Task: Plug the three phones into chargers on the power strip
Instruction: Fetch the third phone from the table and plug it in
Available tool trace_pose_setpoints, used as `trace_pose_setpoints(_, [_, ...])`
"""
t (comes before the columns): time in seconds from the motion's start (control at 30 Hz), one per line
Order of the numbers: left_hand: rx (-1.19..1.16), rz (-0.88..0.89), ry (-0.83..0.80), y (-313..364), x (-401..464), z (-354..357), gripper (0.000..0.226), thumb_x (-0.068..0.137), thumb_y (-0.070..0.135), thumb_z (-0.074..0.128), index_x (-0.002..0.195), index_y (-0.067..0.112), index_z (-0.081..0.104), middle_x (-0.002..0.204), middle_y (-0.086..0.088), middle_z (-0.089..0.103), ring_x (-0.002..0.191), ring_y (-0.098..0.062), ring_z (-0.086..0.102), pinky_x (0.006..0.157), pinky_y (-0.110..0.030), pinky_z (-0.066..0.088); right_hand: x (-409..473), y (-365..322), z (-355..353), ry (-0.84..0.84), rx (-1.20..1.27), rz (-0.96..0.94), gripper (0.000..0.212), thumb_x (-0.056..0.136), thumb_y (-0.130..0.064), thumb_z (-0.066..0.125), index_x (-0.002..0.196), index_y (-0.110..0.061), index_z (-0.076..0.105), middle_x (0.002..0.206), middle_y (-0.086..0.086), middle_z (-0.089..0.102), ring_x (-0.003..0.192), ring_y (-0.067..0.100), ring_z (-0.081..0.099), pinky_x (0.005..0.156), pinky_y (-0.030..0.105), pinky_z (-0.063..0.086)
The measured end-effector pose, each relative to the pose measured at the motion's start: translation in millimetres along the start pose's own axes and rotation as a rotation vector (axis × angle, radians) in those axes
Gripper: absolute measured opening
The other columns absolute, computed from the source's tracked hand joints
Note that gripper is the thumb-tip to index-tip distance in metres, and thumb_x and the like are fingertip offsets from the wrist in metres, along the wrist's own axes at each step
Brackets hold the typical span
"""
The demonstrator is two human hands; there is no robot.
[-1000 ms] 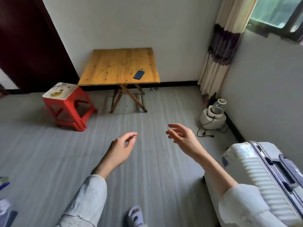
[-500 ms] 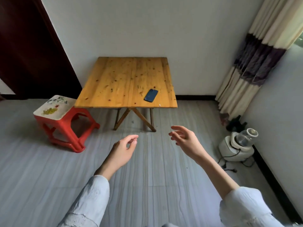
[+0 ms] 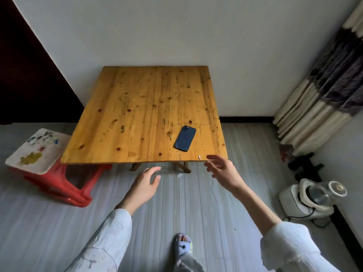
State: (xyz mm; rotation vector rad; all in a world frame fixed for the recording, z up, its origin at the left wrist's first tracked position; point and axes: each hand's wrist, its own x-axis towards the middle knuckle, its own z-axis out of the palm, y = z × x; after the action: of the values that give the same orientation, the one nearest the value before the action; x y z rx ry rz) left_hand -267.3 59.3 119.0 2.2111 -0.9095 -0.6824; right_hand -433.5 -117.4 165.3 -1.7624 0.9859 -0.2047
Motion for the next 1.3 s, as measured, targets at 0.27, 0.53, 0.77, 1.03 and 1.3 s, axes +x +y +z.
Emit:
trace_pose_setpoints(0.27, [0.124, -0.130, -0.124, -44, 121, 2, 0.046, 0.094, 0.022, 0.044, 0.139, 0.015, 0.035, 0.151, -0.006, 0.028, 0.141, -0.020, 0.024, 0.115, -0.034, 0.022, 134, 8, 26, -0.073, -0.049, 0.205, 0.038, 0.093, -0.028, 0.049, 0.126, -0.009, 0.051, 0.121, 0.015, 0.062, 0.111, 0.027, 0.059, 0.095, 0.041, 0.049])
trace_pose_setpoints(0.53, [0.347, -0.209, -0.203, -105, 227, 21, 0.067, 0.093, 0.034, 0.045, 0.147, 0.027, 0.006, 0.158, -0.003, -0.008, 0.145, -0.026, -0.012, 0.116, -0.055, 0.003, 250, 35, 89, -0.028, -0.212, 0.478, 0.050, 0.091, -0.032, 0.049, 0.130, -0.001, 0.044, 0.112, 0.018, 0.062, 0.100, 0.034, 0.059, 0.089, 0.042, 0.050])
trace_pose_setpoints(0.77, [0.527, -0.168, -0.196, -146, 236, 22, 0.069, 0.092, 0.041, 0.043, 0.145, 0.036, -0.001, 0.156, 0.000, -0.019, 0.144, -0.026, -0.017, 0.113, -0.058, -0.003, 310, 42, 136, 0.189, -0.438, 0.586, 0.080, 0.080, -0.055, 0.057, 0.128, 0.005, 0.036, 0.130, 0.020, 0.038, 0.122, 0.037, 0.037, 0.101, 0.043, 0.036])
trace_pose_setpoints(1.03, [0.566, -0.125, -0.156, -147, 238, 23, 0.073, 0.087, 0.042, 0.052, 0.145, 0.034, 0.008, 0.158, -0.005, -0.003, 0.145, -0.032, -0.003, 0.111, -0.063, 0.006, 332, 32, 155, 0.202, -0.480, 0.760, 0.103, 0.068, -0.050, 0.073, 0.137, 0.005, 0.019, 0.135, 0.015, 0.027, 0.125, 0.033, 0.030, 0.092, 0.046, 0.041])
trace_pose_setpoints(1.3, [0.458, -0.233, -0.239, -132, 242, 19, 0.065, 0.093, 0.029, 0.045, 0.146, 0.028, 0.009, 0.157, -0.005, -0.014, 0.144, -0.031, -0.013, 0.117, -0.053, 0.004, 264, 47, 133, 0.152, -0.291, 0.785, 0.081, 0.060, -0.040, 0.077, 0.123, -0.004, 0.041, 0.125, 0.013, 0.035, 0.122, 0.032, 0.035, 0.096, 0.045, 0.043])
